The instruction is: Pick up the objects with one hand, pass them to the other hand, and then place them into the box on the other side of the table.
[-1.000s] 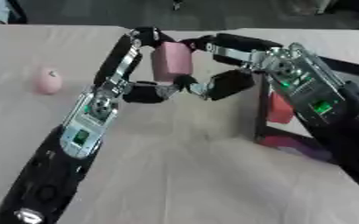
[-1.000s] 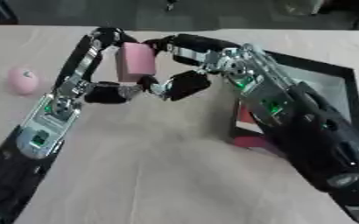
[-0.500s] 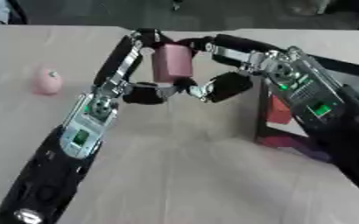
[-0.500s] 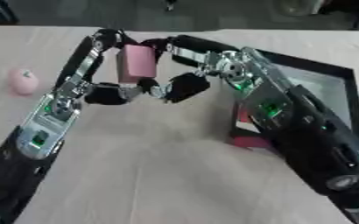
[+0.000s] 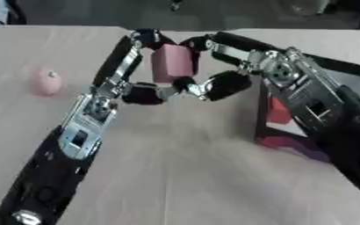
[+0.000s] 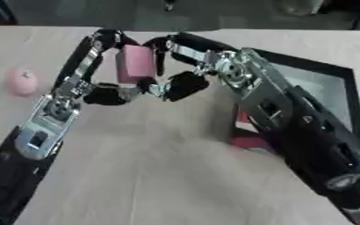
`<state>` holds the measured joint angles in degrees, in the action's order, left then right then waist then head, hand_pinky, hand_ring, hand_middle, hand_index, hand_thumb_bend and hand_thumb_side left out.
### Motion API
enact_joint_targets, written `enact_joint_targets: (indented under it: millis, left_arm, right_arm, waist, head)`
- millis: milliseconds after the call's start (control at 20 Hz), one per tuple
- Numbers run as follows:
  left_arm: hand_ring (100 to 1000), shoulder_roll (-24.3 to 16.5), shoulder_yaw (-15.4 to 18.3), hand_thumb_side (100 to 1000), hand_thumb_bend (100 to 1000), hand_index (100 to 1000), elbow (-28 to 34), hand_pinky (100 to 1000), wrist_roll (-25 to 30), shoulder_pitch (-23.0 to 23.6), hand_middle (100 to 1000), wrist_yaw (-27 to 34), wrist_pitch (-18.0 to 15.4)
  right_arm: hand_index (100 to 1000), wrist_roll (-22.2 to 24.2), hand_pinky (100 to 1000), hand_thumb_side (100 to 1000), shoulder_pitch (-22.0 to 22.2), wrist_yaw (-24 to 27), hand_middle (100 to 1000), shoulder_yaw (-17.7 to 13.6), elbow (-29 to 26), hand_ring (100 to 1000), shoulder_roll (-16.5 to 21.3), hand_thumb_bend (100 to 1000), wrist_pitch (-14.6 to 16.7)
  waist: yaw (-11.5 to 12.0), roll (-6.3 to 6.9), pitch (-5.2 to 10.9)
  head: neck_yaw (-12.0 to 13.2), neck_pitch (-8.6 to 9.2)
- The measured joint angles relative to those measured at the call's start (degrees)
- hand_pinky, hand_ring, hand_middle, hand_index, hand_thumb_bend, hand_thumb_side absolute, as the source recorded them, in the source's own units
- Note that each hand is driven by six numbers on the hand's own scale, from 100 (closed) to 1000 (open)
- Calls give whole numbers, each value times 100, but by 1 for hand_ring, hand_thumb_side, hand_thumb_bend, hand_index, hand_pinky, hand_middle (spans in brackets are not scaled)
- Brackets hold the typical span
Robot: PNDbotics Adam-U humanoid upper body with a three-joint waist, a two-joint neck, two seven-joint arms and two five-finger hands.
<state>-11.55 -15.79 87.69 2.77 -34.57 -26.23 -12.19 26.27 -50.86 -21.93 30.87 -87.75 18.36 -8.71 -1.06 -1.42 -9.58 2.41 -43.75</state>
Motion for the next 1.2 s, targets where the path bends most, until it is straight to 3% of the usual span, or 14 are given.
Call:
enact_joint_targets:
  millis: [400, 750, 850, 950, 1200]
  left_arm:
    - [553, 0, 5, 100, 254, 631, -1, 701, -47, 0, 480, -21, 28]
    - [657, 0, 1, 100, 548, 770, -11, 746, 131, -11, 601, -183, 133]
    - [669, 4, -4, 203, 711, 802, -11, 753, 205, -13, 617, -271, 172]
    - [672, 4, -12, 242, 790, 808, 3, 755, 234, -14, 621, -378, 196]
    - [687, 5, -27, 300, 888, 823, 39, 765, 212, -19, 637, -598, 209]
  right_arm:
    - [707, -240, 937, 188, 0, 182, 394, 0, 13, 812, -44, 100, -160]
    - [696, -378, 932, 210, 0, 367, 379, -14, -17, 800, -39, 100, -391]
    - [688, -392, 928, 212, -1, 412, 369, -40, -21, 794, -21, 100, -463]
    - [683, -403, 927, 213, -1, 457, 364, -41, -41, 791, -9, 100, -521]
    - [680, -438, 922, 213, -1, 538, 361, -42, -111, 787, 16, 100, -626]
  waist:
    - [0, 0, 0]
    - [-2, 0, 0]
    - [-8, 0, 0]
    - [-10, 0, 0]
    - [-25, 2, 0]
  head:
    - [-5, -2]
    - [-5, -2]
    - [-6, -3]
    - [-6, -3]
    - [-10, -3]
